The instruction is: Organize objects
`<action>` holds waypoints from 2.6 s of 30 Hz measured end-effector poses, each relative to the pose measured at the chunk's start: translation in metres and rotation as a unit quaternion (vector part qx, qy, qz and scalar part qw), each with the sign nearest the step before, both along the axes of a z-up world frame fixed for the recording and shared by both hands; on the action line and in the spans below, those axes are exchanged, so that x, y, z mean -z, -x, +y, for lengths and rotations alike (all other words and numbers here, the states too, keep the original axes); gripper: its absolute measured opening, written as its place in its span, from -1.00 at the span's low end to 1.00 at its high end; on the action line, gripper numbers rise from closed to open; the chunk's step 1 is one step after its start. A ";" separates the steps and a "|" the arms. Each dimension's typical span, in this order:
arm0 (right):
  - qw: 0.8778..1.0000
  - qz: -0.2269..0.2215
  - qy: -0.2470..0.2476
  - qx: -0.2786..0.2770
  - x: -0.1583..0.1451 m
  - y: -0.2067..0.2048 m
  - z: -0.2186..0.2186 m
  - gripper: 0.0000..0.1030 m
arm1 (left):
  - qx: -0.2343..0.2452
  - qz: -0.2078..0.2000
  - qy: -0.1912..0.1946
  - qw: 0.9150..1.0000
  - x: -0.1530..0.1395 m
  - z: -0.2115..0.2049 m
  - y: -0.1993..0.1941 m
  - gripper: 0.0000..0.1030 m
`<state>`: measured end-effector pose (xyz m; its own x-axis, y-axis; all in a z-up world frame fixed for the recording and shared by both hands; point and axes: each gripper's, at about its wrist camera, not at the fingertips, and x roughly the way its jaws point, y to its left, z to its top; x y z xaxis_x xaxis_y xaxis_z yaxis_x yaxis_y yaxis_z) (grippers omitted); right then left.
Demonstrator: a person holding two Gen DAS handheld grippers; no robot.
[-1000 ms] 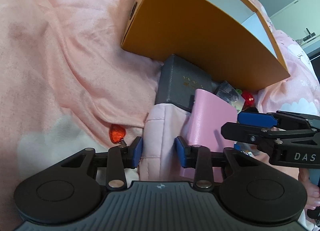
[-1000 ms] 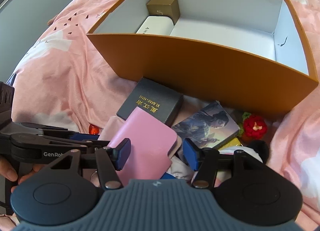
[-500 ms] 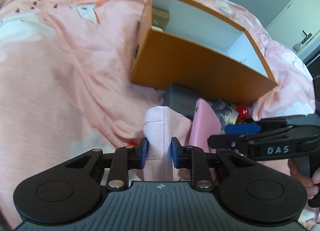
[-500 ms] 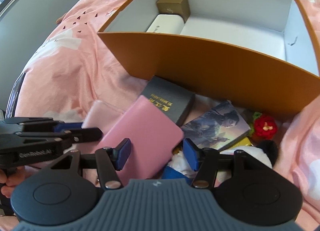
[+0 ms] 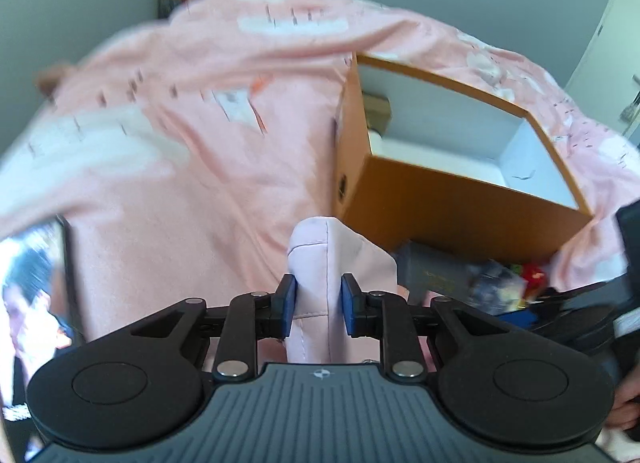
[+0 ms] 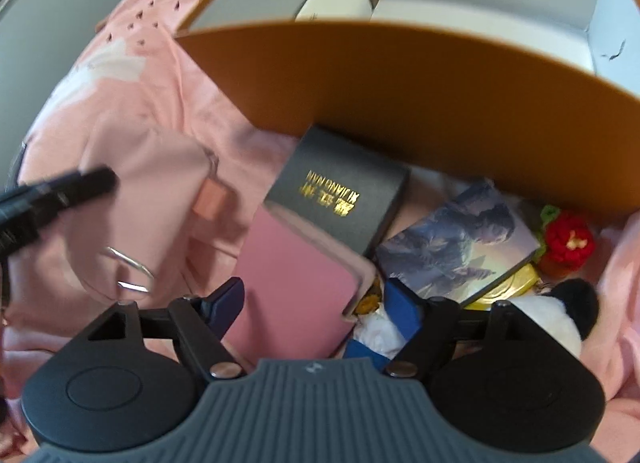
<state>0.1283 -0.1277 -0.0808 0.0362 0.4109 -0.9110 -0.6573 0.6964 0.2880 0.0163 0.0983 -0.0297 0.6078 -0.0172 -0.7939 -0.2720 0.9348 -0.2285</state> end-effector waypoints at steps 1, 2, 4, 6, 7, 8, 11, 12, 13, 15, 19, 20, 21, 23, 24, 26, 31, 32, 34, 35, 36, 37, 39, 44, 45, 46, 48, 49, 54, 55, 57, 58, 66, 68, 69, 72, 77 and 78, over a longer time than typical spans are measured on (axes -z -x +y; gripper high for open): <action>1.000 -0.003 0.003 -0.007 0.002 0.002 0.003 0.58 | -0.001 0.006 0.008 1.000 0.004 0.001 -0.001 -0.47; 1.000 -0.008 0.007 -0.012 0.004 0.004 0.006 0.58 | 0.000 0.014 0.005 1.000 0.007 0.000 -0.002 -0.46; 1.000 -0.014 0.012 -0.017 0.006 0.007 0.009 0.50 | 0.008 0.023 -0.009 1.000 0.012 -0.005 -0.004 -0.41; 1.000 -0.018 0.008 -0.012 0.006 0.008 0.007 0.37 | 0.006 0.028 -0.008 1.000 0.014 -0.005 -0.005 -0.38; 1.000 -0.018 0.003 -0.006 0.004 0.008 0.004 0.29 | 0.006 0.032 -0.006 0.999 0.015 -0.005 -0.006 -0.36; 1.000 -0.018 -0.003 0.001 0.002 0.007 0.002 0.16 | 0.007 0.037 -0.005 0.999 0.015 -0.005 -0.006 -0.35; 0.999 -0.015 -0.035 0.019 -0.007 0.005 -0.009 -0.25 | 0.008 0.047 -0.005 0.999 0.018 -0.003 -0.005 -0.31; 0.999 -0.013 -0.047 0.021 -0.011 0.006 -0.011 -0.31 | 0.010 0.051 -0.008 0.999 0.019 -0.004 -0.005 -0.29; 0.998 -0.009 -0.063 0.020 -0.014 0.007 -0.012 -0.40 | 0.012 0.056 -0.014 0.998 0.020 -0.005 -0.005 -0.28; 0.996 0.000 -0.088 0.020 -0.021 0.009 -0.015 -0.39 | 0.015 0.060 -0.020 0.998 0.022 -0.007 -0.005 -0.27; 0.993 0.030 -0.113 0.018 -0.019 0.007 -0.010 -0.18 | 0.016 0.060 -0.020 0.998 0.023 -0.007 -0.004 -0.28; 0.993 0.037 -0.108 0.025 -0.014 0.006 -0.009 -0.17 | 0.018 0.060 -0.021 0.998 0.023 -0.007 -0.004 -0.28; 0.994 0.042 -0.101 0.032 -0.010 0.006 -0.008 -0.17 | 0.018 0.059 -0.021 0.998 0.023 -0.007 -0.004 -0.28; 0.992 0.055 -0.099 0.046 -0.005 0.006 -0.010 -0.28 | 0.018 0.058 -0.022 0.998 0.023 -0.008 -0.004 -0.30; 0.992 0.055 -0.101 0.049 -0.005 0.006 -0.012 -0.34 | 0.019 0.057 -0.025 0.998 0.023 -0.009 -0.004 -0.31; 0.992 0.050 -0.104 0.055 -0.007 0.006 -0.015 -0.56 | 0.019 0.052 -0.028 0.998 0.023 -0.011 -0.003 -0.34; 0.989 0.033 -0.133 0.054 -0.022 0.009 -0.023 -0.69 | 0.020 0.030 -0.023 0.999 0.014 -0.012 0.001 -0.40; 0.989 0.027 -0.137 0.051 -0.027 0.010 -0.024 -0.69 | 0.020 0.024 -0.022 0.999 0.010 -0.012 0.002 -0.40; 0.988 0.012 -0.145 0.045 -0.035 0.011 -0.026 -0.70 | 0.022 0.010 -0.019 1.000 0.002 -0.014 0.003 -0.41; 0.988 0.007 -0.149 0.044 -0.040 0.010 -0.028 -0.70 | 0.023 0.001 -0.018 1.000 -0.003 -0.016 0.004 -0.41; 0.987 0.002 -0.153 0.044 -0.045 0.010 -0.031 -0.70 | 0.025 -0.009 -0.018 0.999 -0.009 -0.018 0.004 -0.41; 0.987 -0.002 -0.157 0.044 -0.049 0.008 -0.033 -0.70 | 0.027 -0.017 -0.018 0.999 -0.014 -0.020 0.004 -0.41; 0.985 -0.013 -0.167 0.045 -0.061 0.004 -0.040 -0.70 | 0.031 -0.037 -0.017 0.999 -0.026 -0.024 0.003 -0.41; 0.979 -0.055 -0.190 0.046 -0.099 -0.007 -0.056 -0.70 | 0.046 -0.087 -0.005 0.995 -0.058 -0.029 -0.005 -0.42; 0.978 -0.063 -0.195 0.046 -0.106 -0.009 -0.058 -0.70 | 0.050 -0.096 -0.004 0.994 -0.064 -0.030 -0.009 -0.42; 0.976 -0.071 -0.200 0.046 -0.113 -0.012 -0.061 -0.70 | 0.053 -0.105 -0.004 0.993 -0.071 -0.030 -0.012 -0.41; 0.972 -0.085 -0.212 0.047 -0.128 -0.017 -0.066 -0.70 | 0.061 -0.125 -0.002 0.990 -0.084 -0.029 -0.020 -0.42; 0.970 -0.092 -0.219 0.048 -0.135 -0.020 -0.068 -0.70 | 0.065 -0.134 0.000 0.989 -0.091 -0.029 -0.025 -0.42; 0.959 -0.131 -0.245 0.062 -0.164 -0.040 -0.077 -0.70 | 0.076 -0.166 0.019 0.983 -0.113 -0.023 -0.058 -0.42; 0.956 -0.141 -0.247 0.067 -0.168 -0.045 -0.078 -0.70 | 0.076 -0.168 0.019 0.983 -0.115 -0.022 -0.067 -0.42; 0.954 -0.154 -0.246 0.072 -0.173 -0.056 -0.078 -0.70 | 0.078 -0.168 0.026 0.982 -0.114 -0.023 -0.083 -0.42; 0.954 -0.157 -0.244 0.075 -0.174 -0.063 -0.078 -0.70 | 0.079 -0.167 0.030 0.982 -0.113 -0.023 -0.091 -0.42; 0.974 -0.100 -0.186 0.081 -0.130 -0.136 -0.053 -0.70 | 0.070 -0.145 0.029 0.987 -0.080 -0.018 -0.131 -0.42; 0.979 -0.078 -0.171 0.076 -0.111 -0.150 -0.042 -0.70 | 0.064 -0.138 0.035 0.988 -0.072 -0.012 -0.136 -0.42; 0.982 -0.065 -0.165 0.072 -0.102 -0.155 -0.037 -0.70 | 0.061 -0.136 0.038 0.988 -0.069 -0.009 -0.138 -0.42; 0.986 -0.013 -0.153 0.064 -0.074 -0.170 -0.021 -0.70 | 0.052 -0.133 0.054 0.988 -0.063 0.002 -0.144 -0.42; 0.987 0.064 -0.138 0.054 -0.035 -0.192 0.002 -0.70 | 0.043 -0.125 0.061 0.989 -0.057 0.012 -0.152 -0.42; 0.987 0.076 -0.134 0.052 -0.029 -0.195 0.006 -0.70 | 0.043 -0.122 0.063 0.990 -0.056 0.013 -0.155 -0.42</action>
